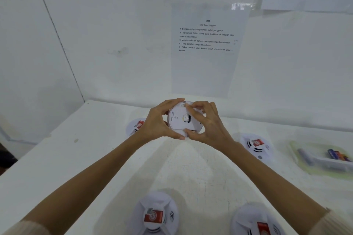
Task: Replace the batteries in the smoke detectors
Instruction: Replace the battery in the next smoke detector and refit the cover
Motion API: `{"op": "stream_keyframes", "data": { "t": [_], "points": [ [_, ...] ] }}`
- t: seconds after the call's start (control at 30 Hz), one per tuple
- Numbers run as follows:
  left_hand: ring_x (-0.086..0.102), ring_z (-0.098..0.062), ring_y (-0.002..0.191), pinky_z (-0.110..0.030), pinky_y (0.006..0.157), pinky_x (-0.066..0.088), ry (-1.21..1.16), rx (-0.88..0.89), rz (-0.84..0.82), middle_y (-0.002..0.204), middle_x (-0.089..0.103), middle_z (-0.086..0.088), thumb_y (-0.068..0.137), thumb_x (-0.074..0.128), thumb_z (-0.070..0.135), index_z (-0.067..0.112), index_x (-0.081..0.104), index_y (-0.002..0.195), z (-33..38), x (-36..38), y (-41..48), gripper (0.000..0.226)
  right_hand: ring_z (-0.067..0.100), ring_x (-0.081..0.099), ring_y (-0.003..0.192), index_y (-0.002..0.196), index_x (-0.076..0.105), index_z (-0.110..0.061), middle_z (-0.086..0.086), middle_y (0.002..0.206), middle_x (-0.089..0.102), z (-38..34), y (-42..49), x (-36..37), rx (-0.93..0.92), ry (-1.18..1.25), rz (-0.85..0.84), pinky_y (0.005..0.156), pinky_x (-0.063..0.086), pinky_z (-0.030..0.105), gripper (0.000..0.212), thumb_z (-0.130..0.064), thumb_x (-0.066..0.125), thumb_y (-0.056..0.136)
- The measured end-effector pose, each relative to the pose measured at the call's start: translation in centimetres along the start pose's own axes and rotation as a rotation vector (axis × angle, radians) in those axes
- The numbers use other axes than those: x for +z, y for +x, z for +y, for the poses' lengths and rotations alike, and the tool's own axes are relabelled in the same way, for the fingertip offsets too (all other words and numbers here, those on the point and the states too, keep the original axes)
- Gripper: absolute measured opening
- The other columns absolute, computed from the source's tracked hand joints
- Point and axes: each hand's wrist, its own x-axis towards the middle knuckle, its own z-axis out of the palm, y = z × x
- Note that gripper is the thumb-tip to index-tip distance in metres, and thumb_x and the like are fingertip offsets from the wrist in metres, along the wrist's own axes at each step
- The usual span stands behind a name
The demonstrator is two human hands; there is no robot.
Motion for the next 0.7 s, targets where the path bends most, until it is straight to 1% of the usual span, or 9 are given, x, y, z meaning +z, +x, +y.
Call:
{"op": "stream_keyframes", "data": {
  "t": [0.07,0.13,0.23,0.3,0.4,0.5,0.57,0.6,0.7],
  "points": [
    [0.052,-0.012,0.114,-0.023,0.067,0.056,-0.022,-0.022,0.005,0.127,0.054,0.007,0.043,0.089,0.033,0.022,0.049,0.130,0.2,-0.1,0.1,0.097,0.017,0.034,0.111,0.135,0.042,-0.013,0.001,0.124,0.036,0.2,0.4,-0.8,0.016,0.054,-0.070,0.088,0.042,0.026,0.072,-0.049,0.062,0.075],
    [0.052,-0.013,0.115,-0.032,0.067,0.059,-0.028,-0.031,-0.008,0.128,0.053,0.008,0.042,0.089,0.034,0.029,0.048,0.129,0.5,-0.2,0.4,0.096,0.015,0.029,0.117,0.138,0.039,-0.017,0.001,0.130,0.032,0.5,0.5,-1.5,0.036,0.064,-0.137,0.094,0.034,0.022,0.077,-0.053,0.061,0.075],
    [0.053,-0.014,0.115,-0.040,0.069,0.060,-0.036,-0.052,-0.042,0.128,0.053,0.011,0.042,0.090,0.032,0.035,0.048,0.127,0.9,-0.1,0.5,0.095,0.012,0.025,0.121,0.136,0.042,-0.025,0.004,0.135,0.028,1.0,0.2,-2.1,0.089,0.111,-0.136,0.096,0.023,0.015,0.075,-0.058,0.064,0.071],
    [0.053,-0.014,0.114,-0.042,0.071,0.059,-0.046,-0.073,-0.062,0.127,0.054,0.012,0.043,0.091,0.028,0.032,0.049,0.129,0.9,0.2,0.5,0.096,0.010,0.030,0.118,0.132,0.047,-0.023,0.004,0.130,0.033,1.2,-0.1,-2.3,0.121,0.151,-0.112,0.095,0.027,0.014,0.074,-0.057,0.066,0.069],
    [0.052,-0.014,0.115,-0.040,0.073,0.059,-0.045,-0.080,-0.076,0.129,0.053,0.012,0.045,0.092,0.019,0.027,0.049,0.131,0.9,0.5,0.6,0.097,0.009,0.038,0.110,0.128,0.053,-0.016,0.000,0.120,0.039,1.4,-0.4,-2.8,0.102,0.108,-0.061,0.088,0.040,0.016,0.073,-0.056,0.068,0.068],
    [0.051,-0.014,0.115,-0.036,0.072,0.059,-0.028,-0.064,-0.084,0.130,0.052,0.012,0.044,0.092,0.019,0.029,0.049,0.130,1.0,0.3,0.8,0.097,0.006,0.044,0.107,0.128,0.051,-0.021,-0.004,0.120,0.035,1.8,-0.6,-3.5,0.111,0.178,-0.082,0.078,0.052,0.020,0.070,-0.051,0.071,0.068],
    [0.051,-0.015,0.115,-0.036,0.070,0.060,-0.017,-0.058,-0.079,0.130,0.052,0.011,0.042,0.092,0.025,0.031,0.049,0.129,0.9,0.1,0.8,0.098,0.002,0.049,0.105,0.125,0.049,-0.030,-0.007,0.120,0.035,1.7,-0.7,-4.0,0.194,0.282,-0.109,0.066,0.056,0.019,0.067,-0.047,0.077,0.065],
    [0.051,-0.016,0.115,-0.037,0.070,0.060,-0.016,-0.061,-0.073,0.130,0.052,0.011,0.042,0.092,0.026,0.031,0.049,0.130,0.9,0.1,0.8,0.098,0.001,0.052,0.102,0.123,0.049,-0.031,-0.008,0.119,0.038,1.7,-0.8,-4.1,0.230,0.328,-0.118,0.059,0.057,0.021,0.067,-0.042,0.080,0.065],
    [0.052,-0.015,0.115,-0.035,0.069,0.060,-0.020,-0.061,-0.059,0.129,0.053,0.010,0.042,0.092,0.026,0.028,0.049,0.130,0.8,0.4,0.7,0.098,0.004,0.059,0.090,0.120,0.050,-0.028,-0.007,0.116,0.047,1.5,-0.9,-3.8,0.262,0.394,-0.105,0.047,0.055,0.030,0.065,-0.030,0.083,0.064]
  ]
}}
